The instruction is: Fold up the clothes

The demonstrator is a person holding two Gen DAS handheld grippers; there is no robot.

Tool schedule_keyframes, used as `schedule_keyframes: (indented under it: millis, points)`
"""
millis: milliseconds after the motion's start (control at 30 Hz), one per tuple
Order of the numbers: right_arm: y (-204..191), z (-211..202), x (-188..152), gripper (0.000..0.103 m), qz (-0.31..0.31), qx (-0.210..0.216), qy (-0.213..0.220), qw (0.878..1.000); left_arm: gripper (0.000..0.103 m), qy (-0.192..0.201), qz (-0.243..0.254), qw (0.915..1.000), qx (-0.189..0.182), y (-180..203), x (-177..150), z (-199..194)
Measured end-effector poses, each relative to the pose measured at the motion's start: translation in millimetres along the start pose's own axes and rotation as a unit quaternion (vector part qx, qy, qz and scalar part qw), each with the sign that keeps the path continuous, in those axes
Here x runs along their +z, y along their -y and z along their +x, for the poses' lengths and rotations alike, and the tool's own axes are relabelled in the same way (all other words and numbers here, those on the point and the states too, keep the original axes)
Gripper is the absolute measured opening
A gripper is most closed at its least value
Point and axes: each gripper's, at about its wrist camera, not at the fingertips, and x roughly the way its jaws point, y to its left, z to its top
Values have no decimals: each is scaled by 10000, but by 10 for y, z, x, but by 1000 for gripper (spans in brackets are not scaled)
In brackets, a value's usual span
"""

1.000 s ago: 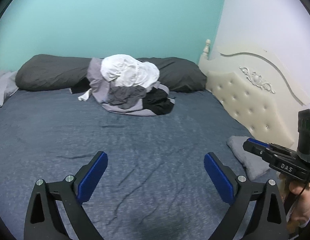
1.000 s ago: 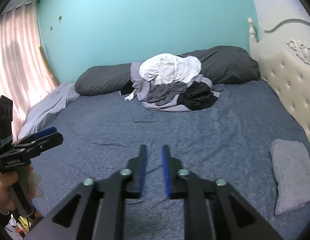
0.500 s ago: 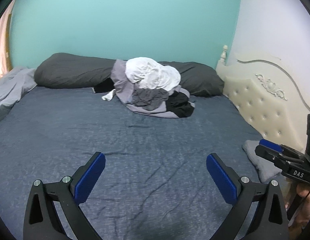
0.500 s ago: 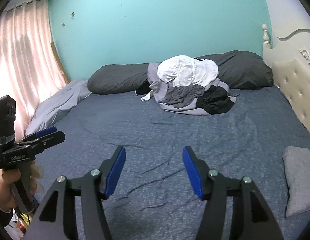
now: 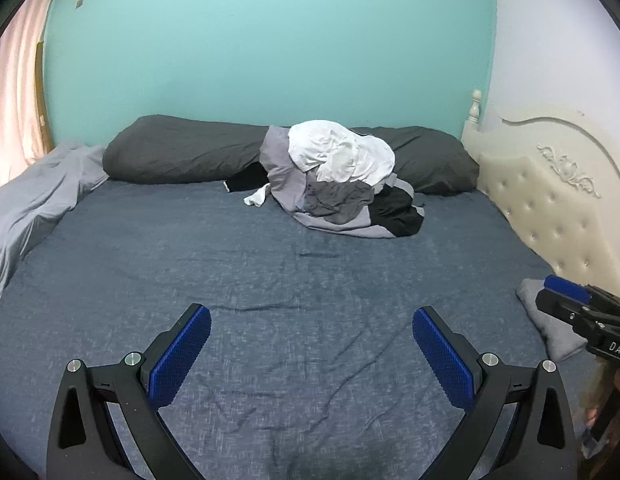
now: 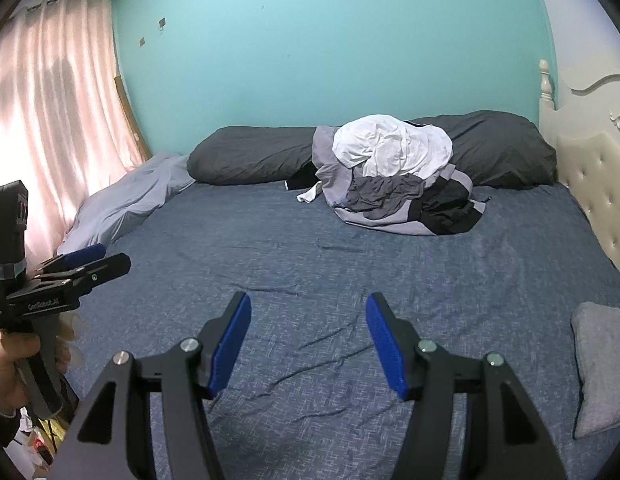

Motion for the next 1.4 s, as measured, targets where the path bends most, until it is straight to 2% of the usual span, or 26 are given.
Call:
schedule_keyframes:
  millis: [233,867,1400]
  points:
    - [-47,-31,-25,61,26,1,23,10000,103,114,145,9998,23,14,-30,-143]
    - [-98,-139,-77,62,6,-12,95,10000,103,342,121,9993,-78,18,-110,-377]
    - [-118,-189,-136,62,-17,-8,123,9999,103,321,242,9992,-26,101,-187,-423]
